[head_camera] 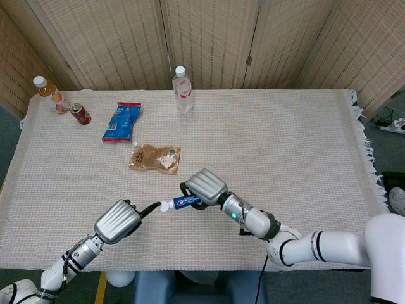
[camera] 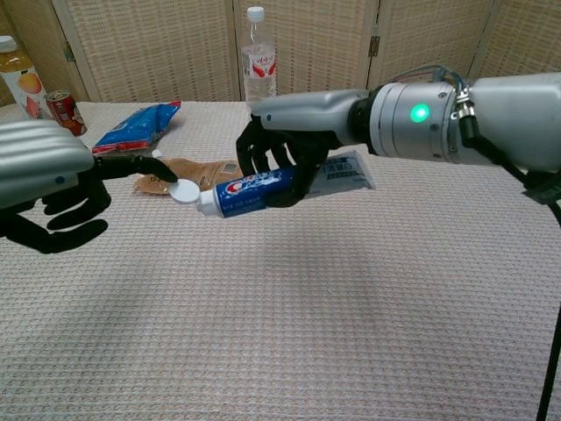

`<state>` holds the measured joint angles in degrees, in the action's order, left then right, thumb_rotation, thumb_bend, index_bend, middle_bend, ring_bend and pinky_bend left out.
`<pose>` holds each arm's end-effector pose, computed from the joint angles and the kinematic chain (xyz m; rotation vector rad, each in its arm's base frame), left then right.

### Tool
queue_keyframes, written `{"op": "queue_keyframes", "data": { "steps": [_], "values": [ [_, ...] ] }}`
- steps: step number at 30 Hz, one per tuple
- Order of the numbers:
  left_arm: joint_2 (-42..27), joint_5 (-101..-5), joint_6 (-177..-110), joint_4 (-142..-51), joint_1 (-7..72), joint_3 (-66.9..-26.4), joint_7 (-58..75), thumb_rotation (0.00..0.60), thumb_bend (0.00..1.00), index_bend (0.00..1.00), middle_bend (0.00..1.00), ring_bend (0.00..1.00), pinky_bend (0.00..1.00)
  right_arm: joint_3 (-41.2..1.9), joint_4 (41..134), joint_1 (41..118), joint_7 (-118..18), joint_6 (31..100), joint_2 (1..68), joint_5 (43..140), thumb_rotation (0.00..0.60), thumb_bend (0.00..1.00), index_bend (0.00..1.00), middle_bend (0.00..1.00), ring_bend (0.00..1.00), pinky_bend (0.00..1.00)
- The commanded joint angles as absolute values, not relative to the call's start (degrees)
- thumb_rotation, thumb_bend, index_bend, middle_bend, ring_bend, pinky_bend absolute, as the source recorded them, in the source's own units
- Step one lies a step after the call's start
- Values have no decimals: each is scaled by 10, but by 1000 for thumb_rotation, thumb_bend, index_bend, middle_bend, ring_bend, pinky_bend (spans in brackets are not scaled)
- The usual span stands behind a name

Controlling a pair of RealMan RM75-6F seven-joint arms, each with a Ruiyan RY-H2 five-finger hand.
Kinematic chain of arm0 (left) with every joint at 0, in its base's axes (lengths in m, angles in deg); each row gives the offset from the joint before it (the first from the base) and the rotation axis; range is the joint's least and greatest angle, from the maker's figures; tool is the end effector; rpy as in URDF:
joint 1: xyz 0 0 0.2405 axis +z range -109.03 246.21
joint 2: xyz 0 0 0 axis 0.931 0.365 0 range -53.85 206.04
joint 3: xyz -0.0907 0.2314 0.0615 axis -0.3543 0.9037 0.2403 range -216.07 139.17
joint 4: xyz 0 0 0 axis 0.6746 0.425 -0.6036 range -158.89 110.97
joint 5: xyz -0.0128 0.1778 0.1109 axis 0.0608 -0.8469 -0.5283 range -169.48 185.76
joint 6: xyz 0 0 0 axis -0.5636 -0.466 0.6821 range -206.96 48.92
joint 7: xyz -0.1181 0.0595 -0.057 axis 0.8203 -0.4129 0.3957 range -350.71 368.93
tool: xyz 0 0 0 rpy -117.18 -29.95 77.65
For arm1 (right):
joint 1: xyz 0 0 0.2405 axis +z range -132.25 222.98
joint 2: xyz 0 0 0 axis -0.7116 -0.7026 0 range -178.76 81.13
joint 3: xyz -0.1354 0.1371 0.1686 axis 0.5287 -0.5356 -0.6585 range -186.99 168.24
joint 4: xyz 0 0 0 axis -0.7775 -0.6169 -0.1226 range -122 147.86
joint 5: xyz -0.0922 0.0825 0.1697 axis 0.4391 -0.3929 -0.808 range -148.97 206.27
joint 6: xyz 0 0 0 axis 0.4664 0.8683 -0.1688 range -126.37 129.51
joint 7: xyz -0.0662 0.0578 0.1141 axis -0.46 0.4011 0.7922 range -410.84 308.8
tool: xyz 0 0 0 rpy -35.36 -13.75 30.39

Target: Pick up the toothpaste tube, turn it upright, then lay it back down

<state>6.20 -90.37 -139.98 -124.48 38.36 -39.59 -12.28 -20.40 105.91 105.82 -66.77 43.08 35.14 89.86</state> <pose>-0.1659 0.2470 0.0518 -2.1775 -0.4605 -0.9385 -0.0309 -0.3450 -0.0257 2.2750 -0.8896 1.0032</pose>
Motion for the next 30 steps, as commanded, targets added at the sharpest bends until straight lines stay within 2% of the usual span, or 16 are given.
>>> {"op": "queue_keyframes", "data": {
  "steps": [1, 12, 14, 16, 18, 19, 21, 23, 26, 28, 30],
  "values": [
    [61, -904, -1407, -1242, 385, -392, -118, 600, 598, 181, 846, 756, 714, -209, 1061, 1048, -637, 440, 351, 917, 600, 685, 815, 671, 703, 575],
    [52, -893, -1425, -1238, 387, -391, -89, 600, 598, 156, 840, 735, 714, -221, 1044, 1015, -511, 476, 369, 990, 600, 699, 827, 682, 709, 586],
    [55, -885, -1436, -1237, 390, -394, -56, 600, 596, 134, 792, 692, 714, -218, 1037, 1008, -492, 483, 374, 1000, 600, 699, 827, 682, 709, 586],
    [63, -870, -1454, -1242, 397, -398, 20, 600, 593, 107, 677, 607, 706, -214, 1025, 997, -464, 493, 381, 1013, 600, 699, 827, 682, 710, 586],
    [69, -865, -1473, -1243, 402, -402, 91, 600, 519, 86, 506, 473, 619, -209, 1014, 987, -440, 505, 391, 1024, 600, 699, 827, 682, 709, 586],
    [70, -865, -1484, -1242, 405, -404, 128, 600, 472, 79, 458, 430, 566, -206, 1008, 982, -427, 513, 398, 1032, 600, 699, 827, 683, 709, 586],
    [72, -865, -1510, -1237, 411, -409, 210, 600, 328, 58, 324, 291, 385, -193, 986, 971, -397, 526, 415, 1056, 600, 698, 827, 683, 711, 585],
    [70, -867, -1534, -1231, 416, -415, 274, 600, 269, 45, 246, 212, 294, -184, 965, 960, -360, 542, 434, 1076, 600, 698, 827, 683, 712, 586],
    [68, -869, -1558, -1227, 421, -421, 331, 599, 226, 25, 180, 149, 174, -175, 933, 950, -327, 560, 458, 1097, 600, 699, 828, 683, 713, 586],
    [70, -871, -1563, -1230, 421, -421, 362, 502, 207, 14, 141, 114, 115, -172, 921, 945, -309, 566, 471, 1102, 600, 699, 828, 684, 715, 586],
    [77, -872, -1558, -1240, 417, -420, 404, 281, 180, 10, 111, 81, 24, -172, 918, 940, -280, 570, 482, 1104, 600, 699, 829, 684, 718, 585]
  ]
}}
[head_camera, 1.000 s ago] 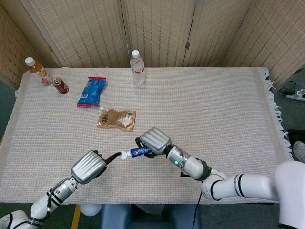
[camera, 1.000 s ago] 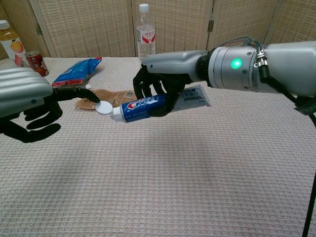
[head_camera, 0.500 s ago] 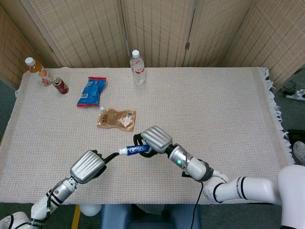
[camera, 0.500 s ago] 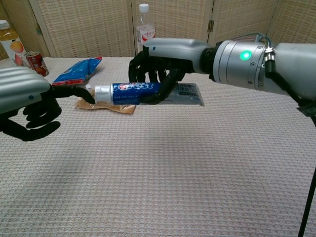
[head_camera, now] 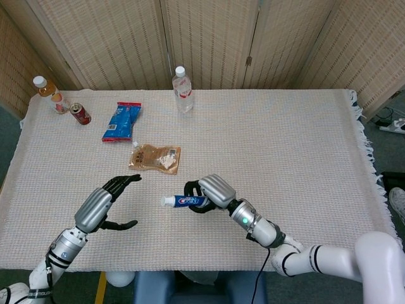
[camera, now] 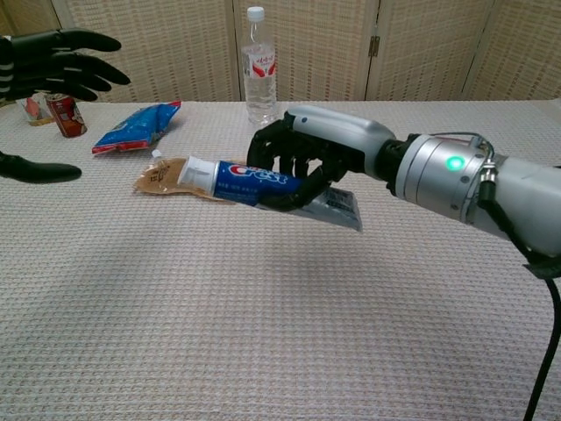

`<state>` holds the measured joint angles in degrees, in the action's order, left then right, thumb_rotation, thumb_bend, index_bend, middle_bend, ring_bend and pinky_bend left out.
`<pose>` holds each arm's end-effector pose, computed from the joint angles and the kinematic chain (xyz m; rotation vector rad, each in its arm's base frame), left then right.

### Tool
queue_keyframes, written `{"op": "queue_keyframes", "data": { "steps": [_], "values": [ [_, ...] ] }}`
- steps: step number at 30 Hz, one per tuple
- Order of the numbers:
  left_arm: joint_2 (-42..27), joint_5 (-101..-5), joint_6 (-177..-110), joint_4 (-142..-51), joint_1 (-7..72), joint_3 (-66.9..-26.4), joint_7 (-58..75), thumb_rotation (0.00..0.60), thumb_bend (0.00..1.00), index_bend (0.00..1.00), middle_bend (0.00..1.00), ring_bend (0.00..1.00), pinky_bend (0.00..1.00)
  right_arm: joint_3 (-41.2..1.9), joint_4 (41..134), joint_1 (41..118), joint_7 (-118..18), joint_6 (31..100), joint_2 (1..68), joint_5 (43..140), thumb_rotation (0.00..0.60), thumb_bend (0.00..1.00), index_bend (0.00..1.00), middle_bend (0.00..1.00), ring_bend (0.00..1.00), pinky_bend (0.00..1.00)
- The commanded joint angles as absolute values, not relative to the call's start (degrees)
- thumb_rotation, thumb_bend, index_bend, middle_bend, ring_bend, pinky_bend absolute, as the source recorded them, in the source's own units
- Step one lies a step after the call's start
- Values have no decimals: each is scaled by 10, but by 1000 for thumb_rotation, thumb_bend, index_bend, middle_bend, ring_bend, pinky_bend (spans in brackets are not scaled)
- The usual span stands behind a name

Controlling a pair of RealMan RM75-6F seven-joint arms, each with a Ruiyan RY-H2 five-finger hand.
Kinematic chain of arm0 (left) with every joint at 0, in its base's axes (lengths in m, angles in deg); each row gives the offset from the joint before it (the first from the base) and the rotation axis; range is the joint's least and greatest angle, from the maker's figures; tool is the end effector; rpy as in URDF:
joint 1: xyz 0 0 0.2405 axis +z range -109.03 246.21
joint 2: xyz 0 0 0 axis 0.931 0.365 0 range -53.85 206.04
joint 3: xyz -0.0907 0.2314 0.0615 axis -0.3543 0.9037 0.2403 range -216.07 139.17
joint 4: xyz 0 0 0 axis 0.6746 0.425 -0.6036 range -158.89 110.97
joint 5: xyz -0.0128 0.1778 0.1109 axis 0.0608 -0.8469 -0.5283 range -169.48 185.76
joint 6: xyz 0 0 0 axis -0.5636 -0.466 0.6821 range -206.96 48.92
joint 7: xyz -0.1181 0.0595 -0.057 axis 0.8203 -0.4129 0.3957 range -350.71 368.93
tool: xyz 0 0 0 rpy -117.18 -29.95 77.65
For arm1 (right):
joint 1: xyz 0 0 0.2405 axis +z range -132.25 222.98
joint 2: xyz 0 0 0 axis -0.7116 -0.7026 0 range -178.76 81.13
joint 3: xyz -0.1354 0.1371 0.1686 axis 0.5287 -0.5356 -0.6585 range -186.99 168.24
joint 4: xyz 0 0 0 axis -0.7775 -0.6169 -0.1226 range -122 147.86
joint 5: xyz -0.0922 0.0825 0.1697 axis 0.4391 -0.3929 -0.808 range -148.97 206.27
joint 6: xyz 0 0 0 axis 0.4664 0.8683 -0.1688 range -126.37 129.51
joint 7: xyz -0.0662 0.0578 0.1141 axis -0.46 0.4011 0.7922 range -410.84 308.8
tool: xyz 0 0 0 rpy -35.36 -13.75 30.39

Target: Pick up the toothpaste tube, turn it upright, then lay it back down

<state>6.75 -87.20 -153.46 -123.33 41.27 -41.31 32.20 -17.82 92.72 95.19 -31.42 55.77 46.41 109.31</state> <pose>-0.1736 0.2586 0.0912 -1.7411 -1.2380 -1.5336 -0.0752 -0.3309 -0.0543 2.0038 -1.3618 1.4182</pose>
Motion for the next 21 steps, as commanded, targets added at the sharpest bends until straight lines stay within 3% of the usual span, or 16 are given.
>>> {"op": "queue_keyframes", "data": {
  "steps": [1, 6, 21],
  "values": [
    [79, -871, -1556, -1244, 414, -421, 424, 222, 168, 10, 105, 71, 4, -172, 918, 938, -268, 571, 488, 1106, 600, 699, 829, 684, 719, 585],
    [62, -871, -1561, -1245, 408, -430, 426, 82, 128, 29, 84, 39, 0, -177, 921, 934, -231, 573, 518, 1105, 600, 698, 833, 689, 723, 588],
    [2, -876, -1540, -1253, 386, -434, 308, 61, 114, 29, 59, 13, 0, -215, 925, 934, -236, 584, 610, 1078, 600, 699, 857, 704, 754, 604]
  ]
}}
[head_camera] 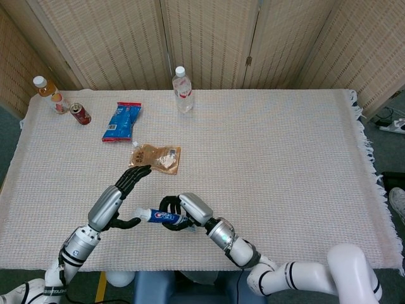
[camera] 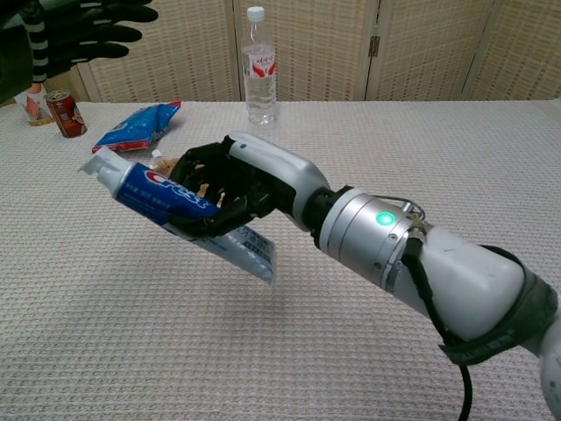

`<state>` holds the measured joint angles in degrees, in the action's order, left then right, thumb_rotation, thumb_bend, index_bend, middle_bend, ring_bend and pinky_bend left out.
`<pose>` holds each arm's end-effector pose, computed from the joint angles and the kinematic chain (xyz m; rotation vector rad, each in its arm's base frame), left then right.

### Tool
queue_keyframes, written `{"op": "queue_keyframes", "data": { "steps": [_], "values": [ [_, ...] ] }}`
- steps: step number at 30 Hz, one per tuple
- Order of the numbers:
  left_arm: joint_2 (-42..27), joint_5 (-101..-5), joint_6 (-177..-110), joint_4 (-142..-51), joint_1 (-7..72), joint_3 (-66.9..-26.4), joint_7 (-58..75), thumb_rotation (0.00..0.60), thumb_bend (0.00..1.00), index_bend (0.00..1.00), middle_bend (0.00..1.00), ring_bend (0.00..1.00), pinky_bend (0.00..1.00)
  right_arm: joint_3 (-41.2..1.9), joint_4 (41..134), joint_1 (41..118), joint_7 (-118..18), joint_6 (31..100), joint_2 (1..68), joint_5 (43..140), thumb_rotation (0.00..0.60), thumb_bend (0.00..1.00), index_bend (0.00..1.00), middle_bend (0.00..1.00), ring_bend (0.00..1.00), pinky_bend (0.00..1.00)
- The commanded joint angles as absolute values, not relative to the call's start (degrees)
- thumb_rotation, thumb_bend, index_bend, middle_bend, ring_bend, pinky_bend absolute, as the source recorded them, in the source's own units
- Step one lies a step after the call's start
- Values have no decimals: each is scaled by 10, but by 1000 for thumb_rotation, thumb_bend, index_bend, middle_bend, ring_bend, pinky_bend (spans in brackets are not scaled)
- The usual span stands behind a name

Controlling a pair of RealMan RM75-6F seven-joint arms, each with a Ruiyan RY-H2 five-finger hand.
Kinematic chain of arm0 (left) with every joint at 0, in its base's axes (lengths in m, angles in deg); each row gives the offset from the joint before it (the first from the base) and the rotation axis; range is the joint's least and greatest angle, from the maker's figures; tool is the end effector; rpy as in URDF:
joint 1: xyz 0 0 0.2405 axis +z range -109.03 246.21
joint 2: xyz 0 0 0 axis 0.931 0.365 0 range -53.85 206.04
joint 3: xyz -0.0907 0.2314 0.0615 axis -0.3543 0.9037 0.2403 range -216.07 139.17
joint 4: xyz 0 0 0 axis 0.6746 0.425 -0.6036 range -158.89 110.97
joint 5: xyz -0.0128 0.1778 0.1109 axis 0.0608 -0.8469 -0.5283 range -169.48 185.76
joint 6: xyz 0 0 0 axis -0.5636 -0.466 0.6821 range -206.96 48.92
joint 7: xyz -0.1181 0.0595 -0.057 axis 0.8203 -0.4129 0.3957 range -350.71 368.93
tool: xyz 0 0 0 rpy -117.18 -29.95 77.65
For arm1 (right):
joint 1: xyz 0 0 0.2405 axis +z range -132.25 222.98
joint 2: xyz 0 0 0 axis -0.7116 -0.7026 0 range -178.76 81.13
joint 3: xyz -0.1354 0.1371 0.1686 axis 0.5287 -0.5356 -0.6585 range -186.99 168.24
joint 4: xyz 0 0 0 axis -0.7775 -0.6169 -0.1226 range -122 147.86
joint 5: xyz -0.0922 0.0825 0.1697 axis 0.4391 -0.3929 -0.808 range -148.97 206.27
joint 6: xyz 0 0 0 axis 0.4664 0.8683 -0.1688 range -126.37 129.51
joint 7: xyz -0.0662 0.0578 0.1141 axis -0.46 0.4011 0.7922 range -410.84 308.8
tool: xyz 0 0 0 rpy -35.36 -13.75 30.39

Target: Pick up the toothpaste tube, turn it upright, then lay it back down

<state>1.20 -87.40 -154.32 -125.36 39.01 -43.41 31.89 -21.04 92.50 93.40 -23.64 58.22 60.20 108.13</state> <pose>-0.1358 0.2597 0.0728 -1.7236 -1.2794 -1.7050 -0.0258 -0.2867 -0.1041 1.8162 -1.7821 1.6594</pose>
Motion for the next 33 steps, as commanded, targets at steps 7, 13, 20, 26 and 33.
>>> {"op": "queue_keyframes", "data": {
  "steps": [7, 13, 20, 26, 33],
  "values": [
    [-30, -868, -1543, -1251, 385, -437, 275, 61, 116, 20, 37, 0, 0, -223, 923, 931, -224, 588, 631, 1079, 600, 699, 861, 709, 759, 607],
    [-43, -862, -1543, -1246, 382, -441, 270, 58, 116, 16, 36, 0, 0, -222, 921, 926, -206, 593, 633, 1092, 600, 700, 865, 713, 763, 613],
    [-51, -859, -1548, -1242, 382, -441, 271, 59, 117, 9, 36, 0, 0, -224, 919, 919, -181, 605, 634, 1104, 600, 700, 873, 718, 769, 617],
    [-70, -865, -1552, -1236, 380, -440, 262, 58, 117, 4, 36, 0, 0, -232, 912, 919, -168, 607, 648, 1101, 600, 700, 878, 721, 770, 620],
    [-92, -863, -1551, -1225, 375, -444, 244, 59, 117, 0, 36, 0, 0, -244, 914, 917, -156, 607, 669, 1088, 600, 714, 899, 738, 778, 634]
  ]
}}
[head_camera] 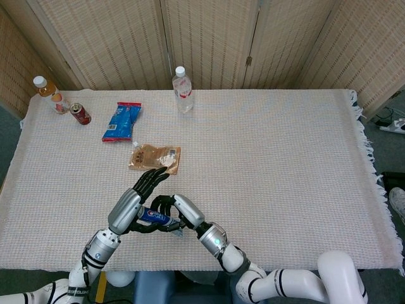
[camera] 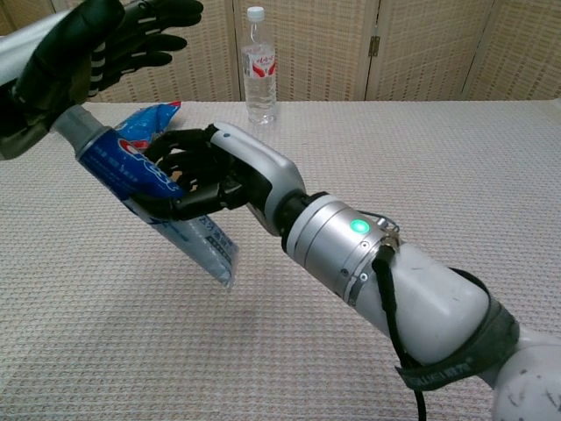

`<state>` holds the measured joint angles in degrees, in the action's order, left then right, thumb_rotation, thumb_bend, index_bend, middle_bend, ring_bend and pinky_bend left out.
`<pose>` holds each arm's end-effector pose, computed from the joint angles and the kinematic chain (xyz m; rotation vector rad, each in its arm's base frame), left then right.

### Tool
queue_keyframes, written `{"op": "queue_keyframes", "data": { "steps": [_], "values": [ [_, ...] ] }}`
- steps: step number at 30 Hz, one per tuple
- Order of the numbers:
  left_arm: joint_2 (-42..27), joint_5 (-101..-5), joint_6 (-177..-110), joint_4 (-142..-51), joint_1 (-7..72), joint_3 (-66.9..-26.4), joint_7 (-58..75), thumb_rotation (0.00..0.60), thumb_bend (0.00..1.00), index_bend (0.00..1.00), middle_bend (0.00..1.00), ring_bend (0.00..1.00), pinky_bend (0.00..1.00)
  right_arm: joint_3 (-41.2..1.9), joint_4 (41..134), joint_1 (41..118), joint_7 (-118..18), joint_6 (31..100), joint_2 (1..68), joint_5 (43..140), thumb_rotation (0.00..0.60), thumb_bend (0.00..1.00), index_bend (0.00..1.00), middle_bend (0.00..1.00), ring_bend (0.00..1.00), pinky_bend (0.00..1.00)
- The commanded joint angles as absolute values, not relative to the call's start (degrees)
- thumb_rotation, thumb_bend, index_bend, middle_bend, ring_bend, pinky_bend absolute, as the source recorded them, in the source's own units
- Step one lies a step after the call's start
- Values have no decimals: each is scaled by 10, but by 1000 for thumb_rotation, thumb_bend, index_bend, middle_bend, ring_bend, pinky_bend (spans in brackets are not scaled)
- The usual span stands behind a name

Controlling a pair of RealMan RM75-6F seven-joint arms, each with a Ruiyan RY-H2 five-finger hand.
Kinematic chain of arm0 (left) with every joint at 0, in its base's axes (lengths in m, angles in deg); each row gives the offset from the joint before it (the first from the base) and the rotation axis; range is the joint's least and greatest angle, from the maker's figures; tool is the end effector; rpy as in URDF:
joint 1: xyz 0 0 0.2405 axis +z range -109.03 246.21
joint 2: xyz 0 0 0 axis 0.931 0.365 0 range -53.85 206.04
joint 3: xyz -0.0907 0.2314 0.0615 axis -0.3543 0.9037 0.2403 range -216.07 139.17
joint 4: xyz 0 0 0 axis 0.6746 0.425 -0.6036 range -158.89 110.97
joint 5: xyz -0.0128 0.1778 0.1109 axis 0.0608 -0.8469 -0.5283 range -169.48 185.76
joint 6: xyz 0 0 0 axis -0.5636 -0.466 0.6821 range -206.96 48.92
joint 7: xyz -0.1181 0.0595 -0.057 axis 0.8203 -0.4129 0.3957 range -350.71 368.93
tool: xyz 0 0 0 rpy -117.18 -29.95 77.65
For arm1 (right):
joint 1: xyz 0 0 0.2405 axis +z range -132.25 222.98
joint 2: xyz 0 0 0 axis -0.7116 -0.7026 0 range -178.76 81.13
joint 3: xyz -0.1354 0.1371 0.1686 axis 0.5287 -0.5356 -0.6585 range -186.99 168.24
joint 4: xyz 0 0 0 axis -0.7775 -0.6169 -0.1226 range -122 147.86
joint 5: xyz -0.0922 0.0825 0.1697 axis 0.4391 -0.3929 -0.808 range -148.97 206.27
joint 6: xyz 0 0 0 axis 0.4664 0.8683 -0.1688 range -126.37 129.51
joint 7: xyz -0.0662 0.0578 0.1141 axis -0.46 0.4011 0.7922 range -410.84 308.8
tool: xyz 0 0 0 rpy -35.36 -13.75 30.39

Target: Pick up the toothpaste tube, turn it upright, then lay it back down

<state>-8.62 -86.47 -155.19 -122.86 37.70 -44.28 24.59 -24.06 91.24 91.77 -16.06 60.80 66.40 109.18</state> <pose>-0.1109 0.2563 0.0363 -1.7096 -1.2372 -1.7601 -0.0037 -0.2757 -0.1131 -1.5941 1.9837 -1.8219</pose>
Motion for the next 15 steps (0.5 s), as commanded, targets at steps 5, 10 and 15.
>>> {"op": "queue_keyframes", "data": {
  "steps": [5, 10, 15],
  "values": [
    [-101, -861, -1550, -1221, 373, -444, 241, 58, 117, 0, 36, 0, 0, -248, 907, 917, -156, 609, 680, 1088, 600, 715, 903, 742, 790, 637],
    [-106, -859, -1550, -1216, 372, -446, 235, 55, 117, 0, 35, 0, 0, -251, 904, 917, -150, 609, 685, 1089, 600, 715, 904, 742, 793, 638],
    [-105, -857, -1551, -1211, 372, -446, 234, 57, 117, 0, 35, 0, 0, -248, 906, 914, -156, 605, 679, 1090, 600, 715, 906, 743, 790, 640]
  ]
}}
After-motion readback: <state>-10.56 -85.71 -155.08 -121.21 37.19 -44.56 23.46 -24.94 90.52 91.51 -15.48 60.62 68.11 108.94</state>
